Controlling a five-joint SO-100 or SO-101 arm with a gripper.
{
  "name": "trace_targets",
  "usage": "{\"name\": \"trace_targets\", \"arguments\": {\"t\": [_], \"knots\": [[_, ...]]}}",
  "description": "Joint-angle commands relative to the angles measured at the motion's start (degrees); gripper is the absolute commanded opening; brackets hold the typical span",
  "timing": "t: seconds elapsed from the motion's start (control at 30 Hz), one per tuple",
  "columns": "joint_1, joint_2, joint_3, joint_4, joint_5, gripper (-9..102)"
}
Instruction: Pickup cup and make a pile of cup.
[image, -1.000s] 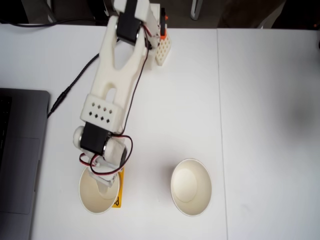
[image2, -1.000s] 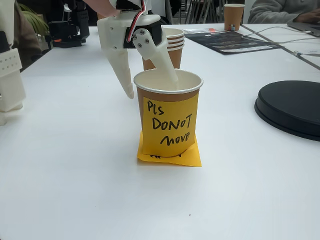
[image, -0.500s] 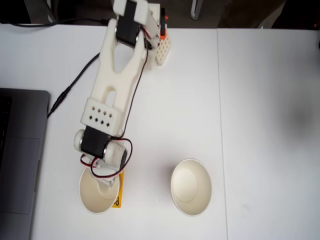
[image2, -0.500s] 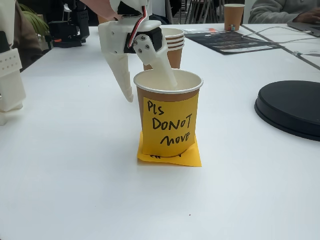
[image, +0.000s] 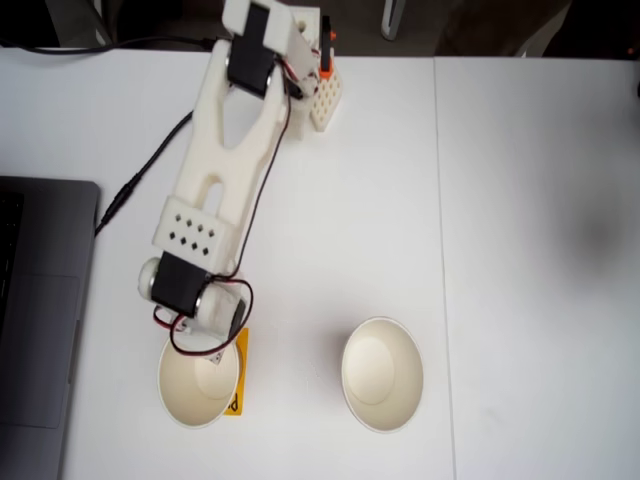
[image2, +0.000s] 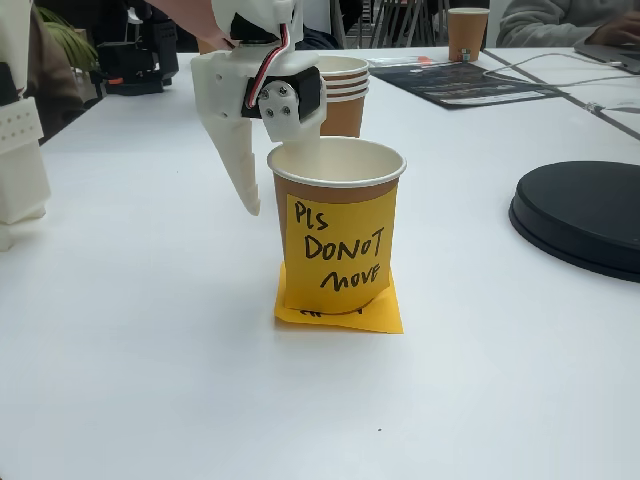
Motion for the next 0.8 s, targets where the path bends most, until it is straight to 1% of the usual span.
{"name": "trace_targets", "arguments": {"t": [0.0,0.17,0.23,0.5,0.77], "knots": [[0.18,0.44,-5.19,-0.53,0.62,5],[0.18,0.44,-5.19,-0.53,0.18,-6],[0.18,0.44,-5.1,-0.53,0.53,-8],[0.18,1.32,-5.19,-0.53,0.0,-7],[-0.62,10.55,-4.31,-0.53,-0.09,-7]]}}
